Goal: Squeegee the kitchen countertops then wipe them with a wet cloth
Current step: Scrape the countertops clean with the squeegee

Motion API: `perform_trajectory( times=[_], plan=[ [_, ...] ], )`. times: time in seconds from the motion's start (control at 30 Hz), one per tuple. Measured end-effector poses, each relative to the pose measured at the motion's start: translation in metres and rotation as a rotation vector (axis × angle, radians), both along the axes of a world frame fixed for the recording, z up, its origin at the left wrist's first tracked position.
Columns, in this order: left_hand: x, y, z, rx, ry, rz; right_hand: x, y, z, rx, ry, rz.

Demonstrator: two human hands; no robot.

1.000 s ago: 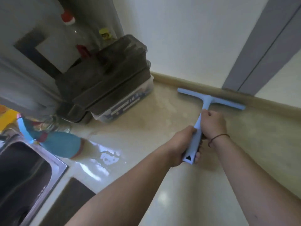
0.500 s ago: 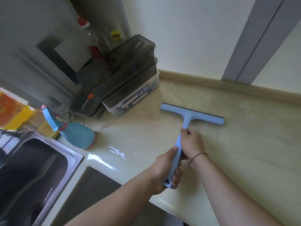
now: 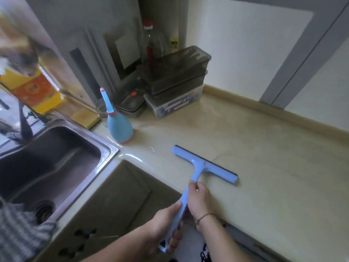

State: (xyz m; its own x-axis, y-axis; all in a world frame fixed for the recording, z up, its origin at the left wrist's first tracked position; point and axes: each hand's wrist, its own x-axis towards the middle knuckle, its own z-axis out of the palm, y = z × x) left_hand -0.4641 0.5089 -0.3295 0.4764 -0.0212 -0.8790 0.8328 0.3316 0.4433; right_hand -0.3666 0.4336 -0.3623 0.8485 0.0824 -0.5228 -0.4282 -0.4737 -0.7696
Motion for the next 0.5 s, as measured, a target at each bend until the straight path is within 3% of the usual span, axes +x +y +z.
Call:
perform_trajectory(
  times=[0.23, 0.5],
  plan=[
    [-0.007, -0.012, 0.010, -0.045, 0.009, 0.035, -0.009, -0.010, 0.011, 0.054, 0.075, -0.030],
    [0.014, -0.005, 0.021, -0.115, -0.111, -0.020, 0.001, -0.045, 0.031, 0.089, 0.078, 0.122]
  ],
)
